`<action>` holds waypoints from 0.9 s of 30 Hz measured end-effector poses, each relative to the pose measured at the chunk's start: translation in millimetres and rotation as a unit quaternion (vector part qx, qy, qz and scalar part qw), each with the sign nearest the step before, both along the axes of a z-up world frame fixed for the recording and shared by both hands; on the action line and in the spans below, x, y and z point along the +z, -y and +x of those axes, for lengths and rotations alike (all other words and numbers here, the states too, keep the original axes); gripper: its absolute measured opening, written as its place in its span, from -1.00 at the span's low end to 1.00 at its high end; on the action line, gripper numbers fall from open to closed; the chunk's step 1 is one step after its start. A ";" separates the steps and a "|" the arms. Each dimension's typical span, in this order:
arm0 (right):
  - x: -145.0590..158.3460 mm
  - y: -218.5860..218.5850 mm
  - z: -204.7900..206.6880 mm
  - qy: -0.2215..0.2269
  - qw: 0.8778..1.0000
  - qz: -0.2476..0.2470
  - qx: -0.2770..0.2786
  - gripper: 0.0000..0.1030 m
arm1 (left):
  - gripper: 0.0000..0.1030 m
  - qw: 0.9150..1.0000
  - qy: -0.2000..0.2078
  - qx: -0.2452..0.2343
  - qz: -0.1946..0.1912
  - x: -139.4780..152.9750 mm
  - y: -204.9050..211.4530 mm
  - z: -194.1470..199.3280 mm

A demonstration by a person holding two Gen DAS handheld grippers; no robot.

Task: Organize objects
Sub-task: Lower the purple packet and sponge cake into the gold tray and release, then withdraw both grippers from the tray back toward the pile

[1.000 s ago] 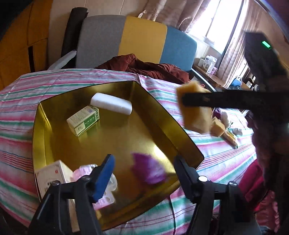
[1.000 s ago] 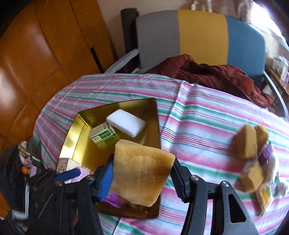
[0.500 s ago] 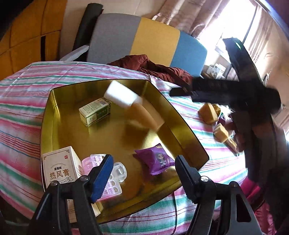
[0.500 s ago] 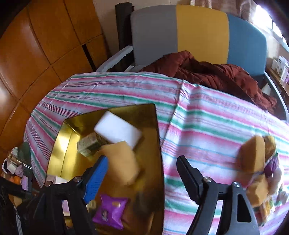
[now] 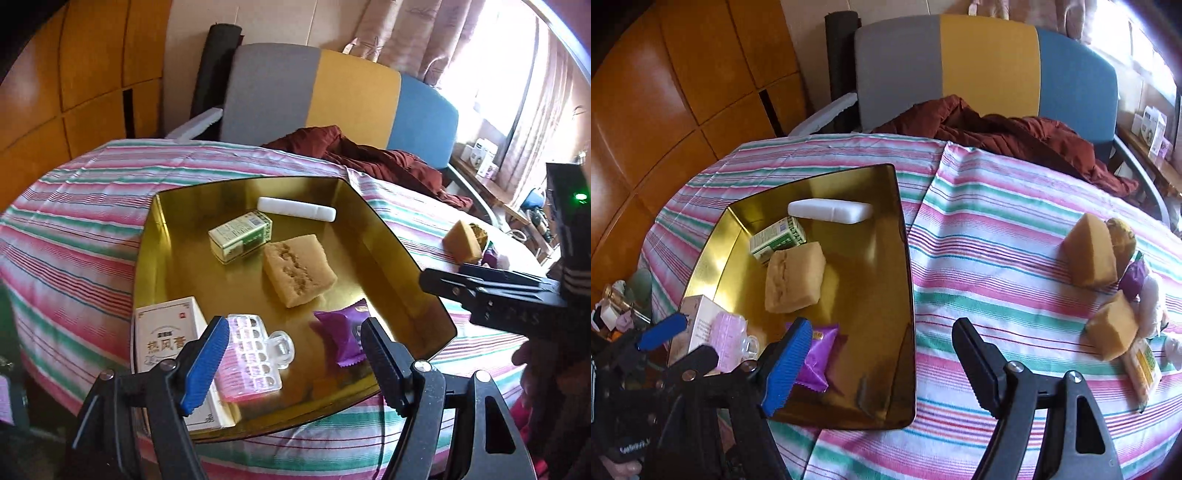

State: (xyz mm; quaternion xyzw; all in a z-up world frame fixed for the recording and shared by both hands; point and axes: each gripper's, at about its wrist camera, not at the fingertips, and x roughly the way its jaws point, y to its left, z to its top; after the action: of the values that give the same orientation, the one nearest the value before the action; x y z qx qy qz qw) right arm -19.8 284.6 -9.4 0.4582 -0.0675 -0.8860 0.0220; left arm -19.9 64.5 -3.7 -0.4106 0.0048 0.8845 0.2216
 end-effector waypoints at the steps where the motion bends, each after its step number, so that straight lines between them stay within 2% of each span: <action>1: 1.8 1.4 2.3 -0.005 1.000 0.004 0.001 0.55 | 0.46 1.000 -0.003 0.004 -0.003 1.2 0.5 1.1; 9: 14.8 11.3 23.9 -0.037 0.999 0.035 0.012 0.61 | 0.56 0.999 -0.023 0.021 -0.014 9.9 1.8 9.9; 27: 10.3 -12.1 38.6 -0.031 0.998 0.045 -0.018 0.61 | 0.61 0.999 -0.040 0.009 -0.030 13.7 -11.7 20.0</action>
State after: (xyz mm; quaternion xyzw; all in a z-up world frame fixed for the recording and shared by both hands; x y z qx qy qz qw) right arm 18.8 296.7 0.8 0.4296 -0.0353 -0.9023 -0.0127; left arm 0.2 76.2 10.0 -0.3815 0.0367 0.9015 0.2012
